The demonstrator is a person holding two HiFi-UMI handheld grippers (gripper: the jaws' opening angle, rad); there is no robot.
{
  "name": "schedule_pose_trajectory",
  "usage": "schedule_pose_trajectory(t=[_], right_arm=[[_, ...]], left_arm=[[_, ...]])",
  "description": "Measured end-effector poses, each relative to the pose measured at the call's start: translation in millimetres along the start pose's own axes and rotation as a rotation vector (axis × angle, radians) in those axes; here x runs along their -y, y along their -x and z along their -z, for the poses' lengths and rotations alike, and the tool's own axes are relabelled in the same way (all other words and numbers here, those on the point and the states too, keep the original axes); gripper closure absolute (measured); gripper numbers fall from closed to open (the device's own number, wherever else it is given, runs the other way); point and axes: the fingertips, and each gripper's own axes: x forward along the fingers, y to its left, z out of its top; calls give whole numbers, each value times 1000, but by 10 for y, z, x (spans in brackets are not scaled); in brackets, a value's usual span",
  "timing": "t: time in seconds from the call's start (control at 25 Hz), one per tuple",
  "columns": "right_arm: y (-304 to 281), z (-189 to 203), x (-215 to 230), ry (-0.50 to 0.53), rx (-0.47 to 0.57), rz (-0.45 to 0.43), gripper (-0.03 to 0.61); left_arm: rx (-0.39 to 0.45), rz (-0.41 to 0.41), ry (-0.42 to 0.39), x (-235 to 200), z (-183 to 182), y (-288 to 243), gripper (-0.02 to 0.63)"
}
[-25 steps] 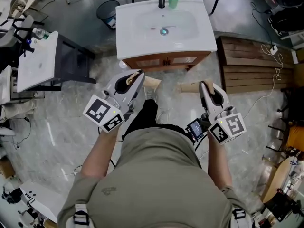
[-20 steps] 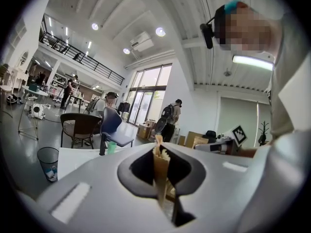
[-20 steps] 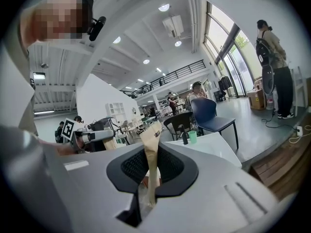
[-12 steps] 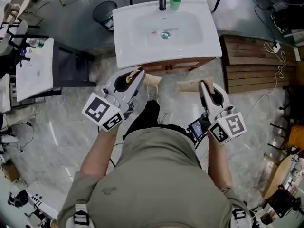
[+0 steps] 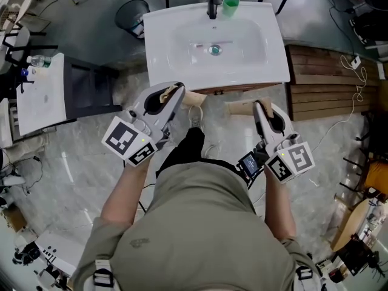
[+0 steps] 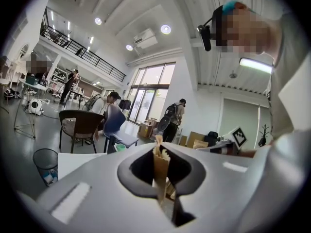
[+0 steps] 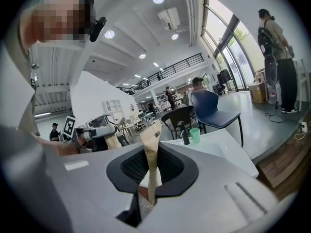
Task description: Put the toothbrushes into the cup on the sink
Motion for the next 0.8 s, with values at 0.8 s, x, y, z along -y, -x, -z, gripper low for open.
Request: schedule_pose_trajectory(t=[0.8], right_arm=[[-1038,-334,310,-1,-31,41,551]], left_arm=[[-21,55,29,-1043,-224,-573,606]])
